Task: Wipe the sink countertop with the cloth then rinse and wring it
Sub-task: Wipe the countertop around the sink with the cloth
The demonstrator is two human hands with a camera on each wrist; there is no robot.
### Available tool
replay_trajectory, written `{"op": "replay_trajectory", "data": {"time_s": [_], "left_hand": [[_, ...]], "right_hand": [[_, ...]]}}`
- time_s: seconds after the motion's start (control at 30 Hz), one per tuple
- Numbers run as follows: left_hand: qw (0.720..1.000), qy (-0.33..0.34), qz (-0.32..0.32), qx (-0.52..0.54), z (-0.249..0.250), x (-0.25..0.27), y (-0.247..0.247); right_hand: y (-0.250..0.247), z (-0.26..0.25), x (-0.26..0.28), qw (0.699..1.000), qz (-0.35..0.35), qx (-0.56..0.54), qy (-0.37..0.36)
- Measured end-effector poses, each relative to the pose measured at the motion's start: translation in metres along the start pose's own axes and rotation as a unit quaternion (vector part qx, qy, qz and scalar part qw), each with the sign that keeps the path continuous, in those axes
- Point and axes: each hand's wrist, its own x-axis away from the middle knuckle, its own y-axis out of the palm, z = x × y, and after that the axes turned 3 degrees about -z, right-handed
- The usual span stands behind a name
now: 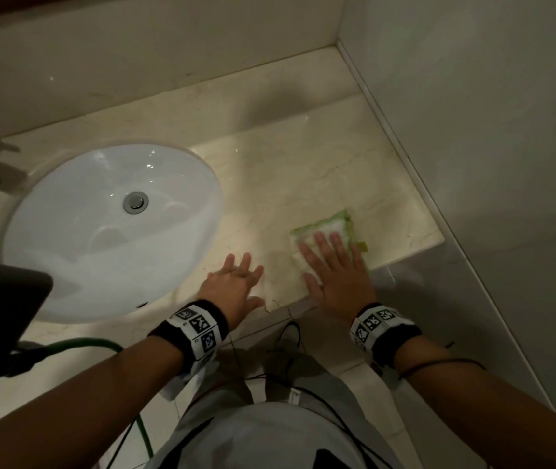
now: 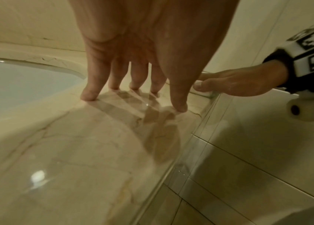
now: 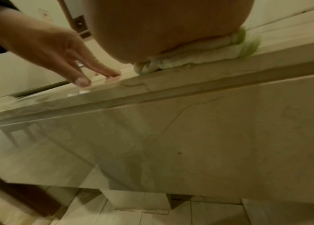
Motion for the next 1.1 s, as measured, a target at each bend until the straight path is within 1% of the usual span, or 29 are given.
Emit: {"op": "replay_trajectory", "data": {"time_s": [0.07, 0.17, 0.23, 0.3, 0.4, 0.47, 0.6, 0.67, 0.77, 0.9, 0.97, 1.03, 1.1], "left_hand": [[1.0, 0.001, 0.001, -0.003, 0.0, 0.0, 0.001], [1.0, 0.001, 0.001, -0.002, 0.001, -0.001, 0.002], [1.0, 0.003, 0.0, -0.004, 0.0, -0.001, 0.002], [1.0, 0.004, 0.001, -0.008, -0.001, -0.001, 0.003], [1.0, 0.005, 0.004, -0.015, -0.001, -0.002, 0.005], [1.0, 0.006, 0.009, -0.013, -0.001, -0.001, 0.005], [1.0, 0.005, 0.012, -0.012, -0.001, 0.0, 0.004], [1.0, 0.004, 0.011, -0.009, -0.001, 0.0, 0.005], [1.0, 0.005, 0.009, -0.006, -0.002, -0.001, 0.005], [1.0, -0.001, 0.002, -0.004, -0.002, -0.002, 0.004], [1.0, -0.007, -0.004, 0.001, 0.0, -0.002, 0.003], [1.0, -0.013, -0.009, 0.005, 0.001, -0.001, 0.002], [1.0, -0.015, -0.014, 0.002, 0.003, -0.001, 0.002]], "right_hand": [[-0.005, 0.023, 0.0, 0.999, -0.005, -0.002, 0.036], [-0.015, 0.077, 0.008, 0.993, -0.013, 0.001, 0.121], [-0.024, 0.106, 0.015, 0.986, -0.031, -0.014, 0.164], [-0.027, 0.115, 0.017, 0.981, -0.04, -0.025, 0.186], [-0.022, 0.094, 0.011, 0.975, -0.03, -0.029, 0.217], [-0.016, 0.072, 0.008, 0.979, -0.016, -0.024, 0.2], [-0.006, 0.018, 0.006, 0.995, 0.018, -0.003, 0.093], [0.001, -0.004, 0.007, 0.999, 0.016, 0.015, 0.041], [0.001, -0.001, 0.007, 1.0, 0.021, 0.008, -0.008], [-0.004, 0.035, 0.006, 0.998, 0.015, 0.021, -0.062], [-0.007, 0.059, 0.005, 0.998, 0.009, 0.028, -0.047], [-0.013, 0.089, 0.006, 0.999, 0.017, 0.032, -0.001], [-0.021, 0.122, 0.01, 0.998, 0.008, 0.024, 0.06]]}}
